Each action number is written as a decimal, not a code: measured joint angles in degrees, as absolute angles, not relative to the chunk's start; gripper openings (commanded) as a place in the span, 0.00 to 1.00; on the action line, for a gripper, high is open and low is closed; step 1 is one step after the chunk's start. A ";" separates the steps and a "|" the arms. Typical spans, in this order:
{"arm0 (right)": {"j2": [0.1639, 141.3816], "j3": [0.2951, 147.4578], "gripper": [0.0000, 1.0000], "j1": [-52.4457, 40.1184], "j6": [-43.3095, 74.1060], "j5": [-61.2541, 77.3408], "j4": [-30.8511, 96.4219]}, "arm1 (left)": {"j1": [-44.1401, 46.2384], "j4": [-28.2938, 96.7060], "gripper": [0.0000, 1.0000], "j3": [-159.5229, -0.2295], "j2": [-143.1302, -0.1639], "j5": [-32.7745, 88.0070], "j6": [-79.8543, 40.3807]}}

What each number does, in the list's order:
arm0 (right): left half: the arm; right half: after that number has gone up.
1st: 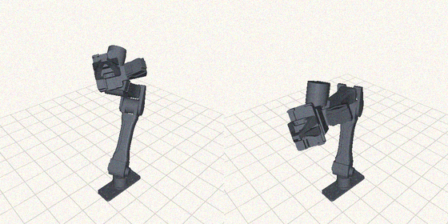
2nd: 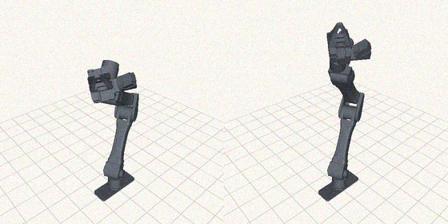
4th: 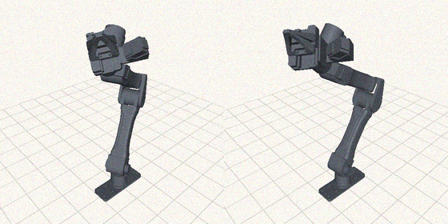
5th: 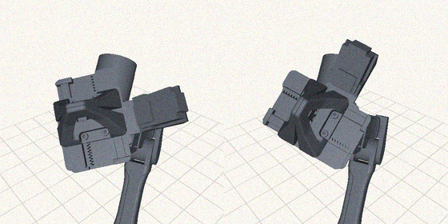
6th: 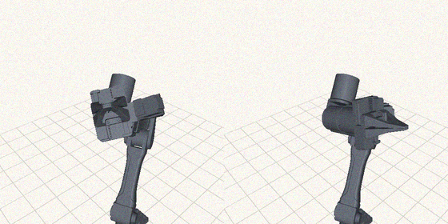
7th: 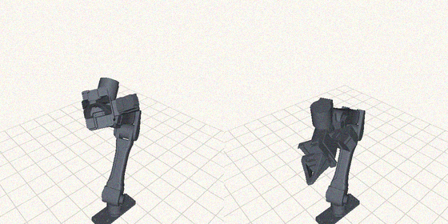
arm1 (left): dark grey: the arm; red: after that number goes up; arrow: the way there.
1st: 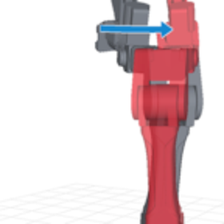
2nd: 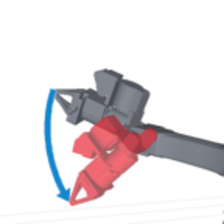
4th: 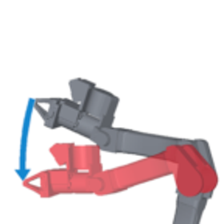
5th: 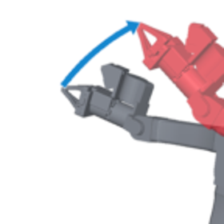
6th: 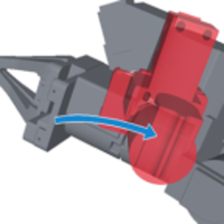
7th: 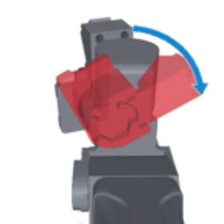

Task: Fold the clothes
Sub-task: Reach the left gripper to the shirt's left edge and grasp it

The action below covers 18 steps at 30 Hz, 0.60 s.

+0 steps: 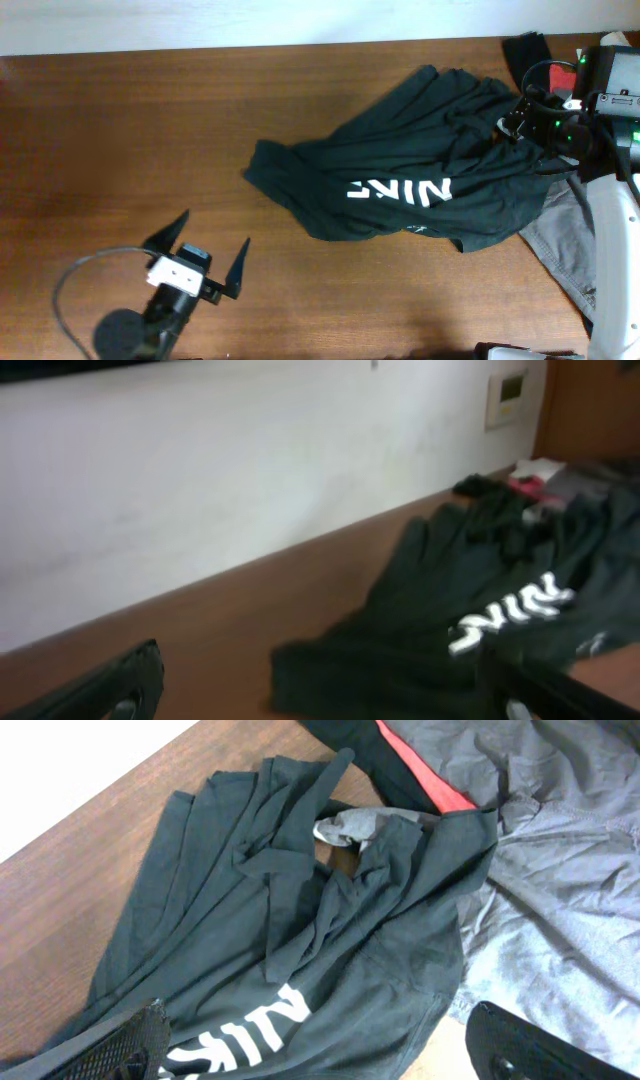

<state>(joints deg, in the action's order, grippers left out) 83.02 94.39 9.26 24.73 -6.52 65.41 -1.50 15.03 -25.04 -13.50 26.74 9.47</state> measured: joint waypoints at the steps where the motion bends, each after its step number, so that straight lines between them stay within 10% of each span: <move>1: 83.02 94.39 0.99 9.26 24.73 -6.44 65.41 | -1.50 17.17 0.99 -28.91 -16.19 26.83 9.47; 18: 83.22 94.35 0.99 9.26 24.38 -6.39 65.43 | -1.45 53.12 0.99 -83.00 -72.66 29.21 9.65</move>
